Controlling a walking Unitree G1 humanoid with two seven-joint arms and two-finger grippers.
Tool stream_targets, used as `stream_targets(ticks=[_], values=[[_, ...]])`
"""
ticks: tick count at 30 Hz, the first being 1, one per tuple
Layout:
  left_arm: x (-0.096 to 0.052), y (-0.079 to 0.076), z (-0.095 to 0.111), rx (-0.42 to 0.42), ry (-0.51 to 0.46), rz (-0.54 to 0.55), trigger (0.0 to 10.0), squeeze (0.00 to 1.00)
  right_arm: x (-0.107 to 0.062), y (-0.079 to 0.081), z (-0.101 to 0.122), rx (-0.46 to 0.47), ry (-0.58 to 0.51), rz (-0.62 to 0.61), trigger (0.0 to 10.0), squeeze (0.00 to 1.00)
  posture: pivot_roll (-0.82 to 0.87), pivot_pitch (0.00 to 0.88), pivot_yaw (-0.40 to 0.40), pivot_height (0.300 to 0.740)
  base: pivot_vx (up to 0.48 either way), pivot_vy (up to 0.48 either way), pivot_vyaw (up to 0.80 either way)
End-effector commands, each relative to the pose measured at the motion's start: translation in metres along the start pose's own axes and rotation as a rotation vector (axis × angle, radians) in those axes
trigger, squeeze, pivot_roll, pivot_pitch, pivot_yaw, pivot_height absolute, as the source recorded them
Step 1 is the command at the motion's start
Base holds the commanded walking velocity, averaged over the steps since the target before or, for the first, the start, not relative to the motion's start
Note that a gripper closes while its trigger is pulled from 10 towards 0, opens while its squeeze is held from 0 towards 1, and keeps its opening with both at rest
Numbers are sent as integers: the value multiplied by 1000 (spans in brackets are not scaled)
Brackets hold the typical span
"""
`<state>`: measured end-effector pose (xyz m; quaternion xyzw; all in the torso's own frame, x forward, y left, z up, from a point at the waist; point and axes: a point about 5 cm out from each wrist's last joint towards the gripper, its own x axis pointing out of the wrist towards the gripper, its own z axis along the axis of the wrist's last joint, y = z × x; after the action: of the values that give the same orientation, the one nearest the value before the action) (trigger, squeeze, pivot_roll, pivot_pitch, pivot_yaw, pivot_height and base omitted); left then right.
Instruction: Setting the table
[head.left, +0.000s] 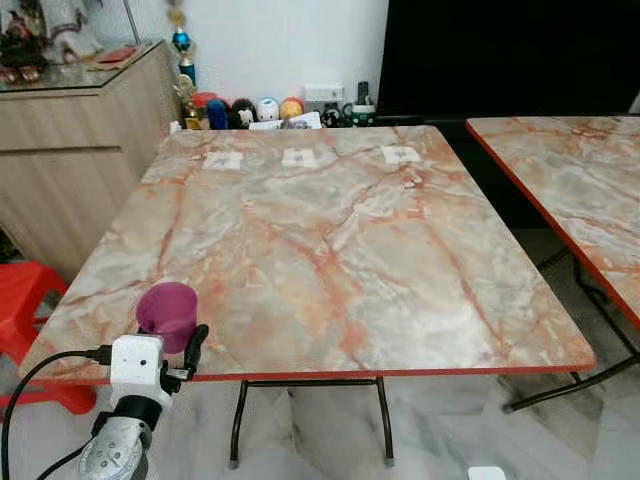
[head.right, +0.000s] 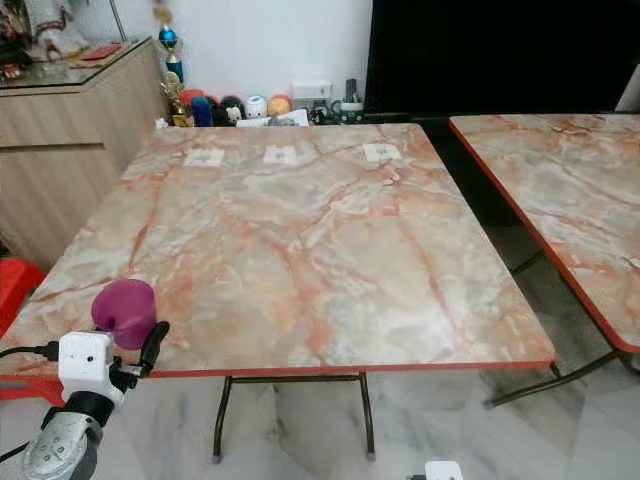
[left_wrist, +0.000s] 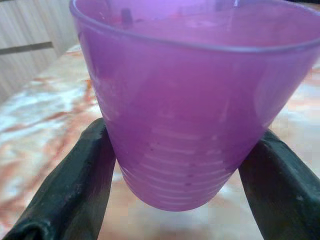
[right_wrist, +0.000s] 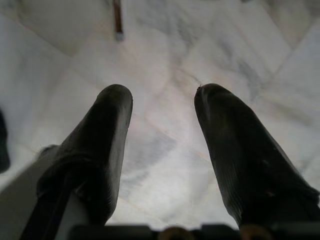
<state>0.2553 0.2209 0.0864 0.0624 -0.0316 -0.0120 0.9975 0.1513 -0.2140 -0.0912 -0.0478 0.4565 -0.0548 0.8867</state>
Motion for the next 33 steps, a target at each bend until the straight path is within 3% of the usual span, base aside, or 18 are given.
stream_targets(ticks=[1, 33], values=[[1, 2, 4, 19, -8, -1, 10000, 0, 1, 2, 3, 5, -6, 10, 10000, 0, 47, 37, -32, 740, 0, -292, 0], [2, 1, 3, 6, 0, -5, 10000, 0, 1, 5, 2, -11, -2, 17, 10000, 0, 13, 0, -2, 740, 0, -372, 0]])
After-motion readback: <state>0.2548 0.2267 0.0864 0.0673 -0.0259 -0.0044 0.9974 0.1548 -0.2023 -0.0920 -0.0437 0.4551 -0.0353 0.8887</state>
